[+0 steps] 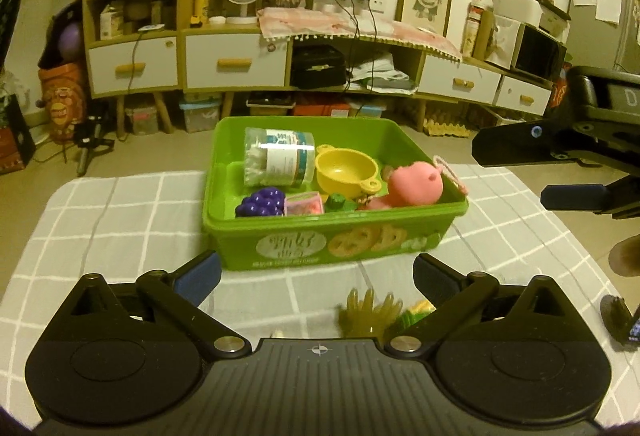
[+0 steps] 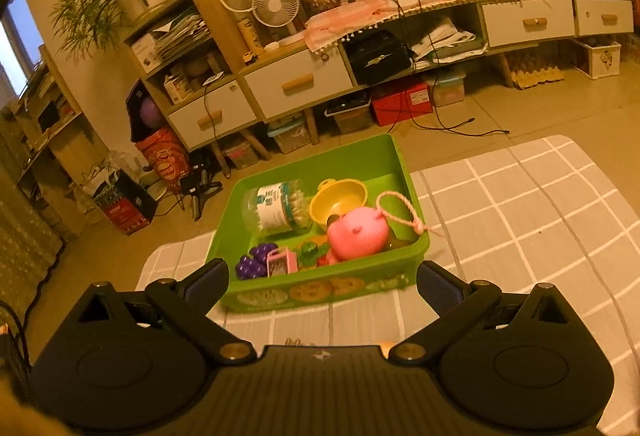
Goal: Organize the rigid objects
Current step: 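Move both grippers back from the bin toward the starfish and turtle toy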
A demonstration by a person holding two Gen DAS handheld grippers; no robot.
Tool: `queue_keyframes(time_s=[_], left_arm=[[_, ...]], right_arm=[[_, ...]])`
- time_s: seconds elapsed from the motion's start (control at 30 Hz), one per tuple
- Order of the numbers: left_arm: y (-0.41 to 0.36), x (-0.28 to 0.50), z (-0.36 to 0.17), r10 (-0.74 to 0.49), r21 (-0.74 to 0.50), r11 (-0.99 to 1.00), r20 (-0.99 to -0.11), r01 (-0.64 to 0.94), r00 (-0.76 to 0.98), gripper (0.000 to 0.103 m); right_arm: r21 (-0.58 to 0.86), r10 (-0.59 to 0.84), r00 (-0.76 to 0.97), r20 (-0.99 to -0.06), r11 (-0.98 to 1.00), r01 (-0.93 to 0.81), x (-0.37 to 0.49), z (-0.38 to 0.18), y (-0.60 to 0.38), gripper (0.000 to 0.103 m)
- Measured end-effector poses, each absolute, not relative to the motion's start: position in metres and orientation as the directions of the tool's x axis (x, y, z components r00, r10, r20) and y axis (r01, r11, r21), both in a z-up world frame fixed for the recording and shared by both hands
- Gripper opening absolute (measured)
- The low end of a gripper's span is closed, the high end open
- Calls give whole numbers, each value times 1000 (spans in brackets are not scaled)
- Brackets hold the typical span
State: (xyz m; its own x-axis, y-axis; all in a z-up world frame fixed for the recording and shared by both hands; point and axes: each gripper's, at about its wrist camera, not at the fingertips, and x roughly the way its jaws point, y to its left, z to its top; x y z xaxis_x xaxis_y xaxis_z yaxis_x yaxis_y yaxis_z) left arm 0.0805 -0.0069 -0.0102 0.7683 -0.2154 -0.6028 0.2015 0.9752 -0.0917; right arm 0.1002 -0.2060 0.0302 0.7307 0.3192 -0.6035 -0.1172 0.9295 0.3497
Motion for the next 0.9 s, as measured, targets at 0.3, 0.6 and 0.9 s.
queue_keyframes(time_s=[0.3, 0.6, 0.9], left_arm=[[2, 58, -13, -202, -44, 974, -621, 224, 758, 101], [14, 38, -25, -199, -23, 971, -619, 236, 760, 101], [25, 19, -39, -239, -66, 965, -619, 254, 748, 101]], right_arm=[[289, 313, 721, -619, 944, -162, 68, 27, -198, 80], [263, 313, 719, -621, 947, -186, 44, 6, -199, 80], [274, 321, 724, -610, 943, -187, 29, -7, -212, 80]])
